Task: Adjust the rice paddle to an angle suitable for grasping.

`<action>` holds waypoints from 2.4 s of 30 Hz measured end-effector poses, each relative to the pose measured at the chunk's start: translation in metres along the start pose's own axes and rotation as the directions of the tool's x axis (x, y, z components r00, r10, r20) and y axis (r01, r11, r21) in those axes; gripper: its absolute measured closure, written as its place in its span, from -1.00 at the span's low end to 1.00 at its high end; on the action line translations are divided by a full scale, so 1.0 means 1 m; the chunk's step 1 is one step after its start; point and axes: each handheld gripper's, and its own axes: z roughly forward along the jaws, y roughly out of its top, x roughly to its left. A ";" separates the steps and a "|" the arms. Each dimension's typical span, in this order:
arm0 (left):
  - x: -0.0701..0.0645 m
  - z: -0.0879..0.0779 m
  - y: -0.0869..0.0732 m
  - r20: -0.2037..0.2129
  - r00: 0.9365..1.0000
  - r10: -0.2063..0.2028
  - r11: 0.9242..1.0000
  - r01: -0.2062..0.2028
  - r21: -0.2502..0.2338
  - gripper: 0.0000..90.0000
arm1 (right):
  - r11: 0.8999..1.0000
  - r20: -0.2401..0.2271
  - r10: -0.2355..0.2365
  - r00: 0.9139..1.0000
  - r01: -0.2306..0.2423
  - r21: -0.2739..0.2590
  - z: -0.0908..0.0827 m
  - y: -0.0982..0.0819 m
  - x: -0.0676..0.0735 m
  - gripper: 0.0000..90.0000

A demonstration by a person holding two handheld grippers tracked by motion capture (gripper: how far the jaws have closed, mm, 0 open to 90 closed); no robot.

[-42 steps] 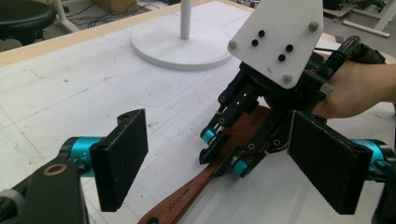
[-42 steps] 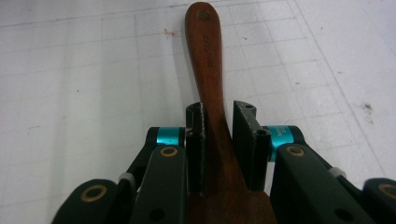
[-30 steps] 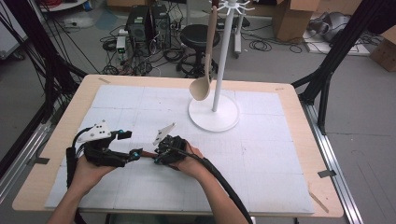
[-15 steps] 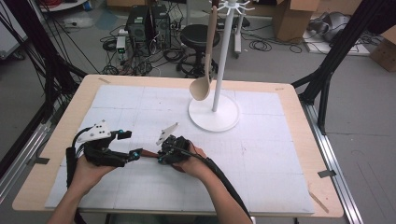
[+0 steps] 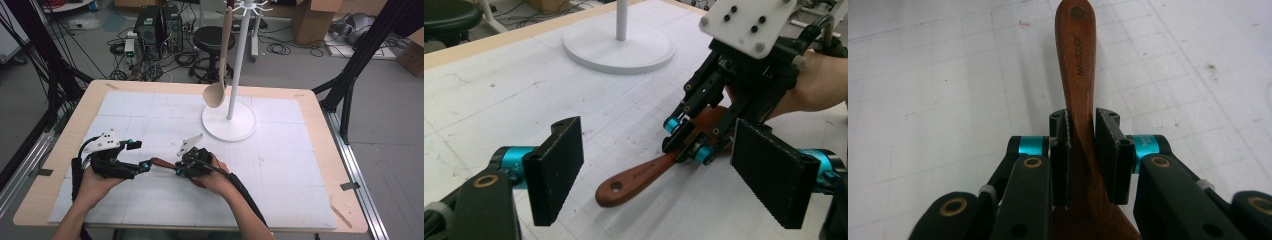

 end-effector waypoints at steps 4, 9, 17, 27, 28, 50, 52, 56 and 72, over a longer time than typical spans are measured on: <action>0.000 0.001 -0.001 0.000 1.000 0.005 1.000 -0.005 0.004 -0.48 | 1.000 0.011 0.004 1.000 -0.004 -0.021 -0.009 -0.003 0.001 0.73; -0.001 0.004 -0.002 0.005 1.000 0.009 1.000 -0.009 0.012 -0.44 | 0.999 0.022 -0.005 1.000 0.006 -0.046 -0.019 -0.008 0.004 0.73; -0.002 0.007 -0.002 0.003 1.000 0.003 1.000 -0.003 0.017 -0.31 | 0.996 0.038 -0.025 0.999 0.029 -0.087 -0.031 -0.012 0.011 0.73; -0.003 0.012 -0.003 0.019 1.000 -0.005 1.000 0.005 0.024 -0.25 | 0.991 0.048 -0.039 0.998 0.045 -0.124 -0.041 -0.014 0.019 0.73; -0.004 0.013 -0.003 0.021 1.000 -0.007 1.000 0.006 0.027 -0.25 | 0.991 0.047 -0.043 0.998 0.048 -0.127 -0.041 -0.013 0.020 0.73; -0.013 0.027 -0.001 0.086 0.996 -0.004 1.000 0.002 0.027 0.00 | 0.981 0.061 -0.070 0.996 0.079 -0.174 -0.048 -0.006 0.028 0.73; -0.015 0.028 -0.001 0.092 0.996 0.001 1.000 -0.003 0.025 0.05 | 0.980 0.058 -0.072 0.996 0.082 -0.180 -0.048 -0.005 0.029 0.73; -0.017 0.029 0.000 0.103 0.995 0.008 1.000 -0.010 0.019 0.16 | 0.979 0.057 -0.074 0.996 0.084 -0.184 -0.046 -0.003 0.031 0.73; -0.020 0.027 0.002 0.133 0.991 0.026 1.000 -0.027 0.004 0.27 | 0.983 -0.027 -0.039 0.999 0.034 -0.183 -0.048 0.000 0.024 0.59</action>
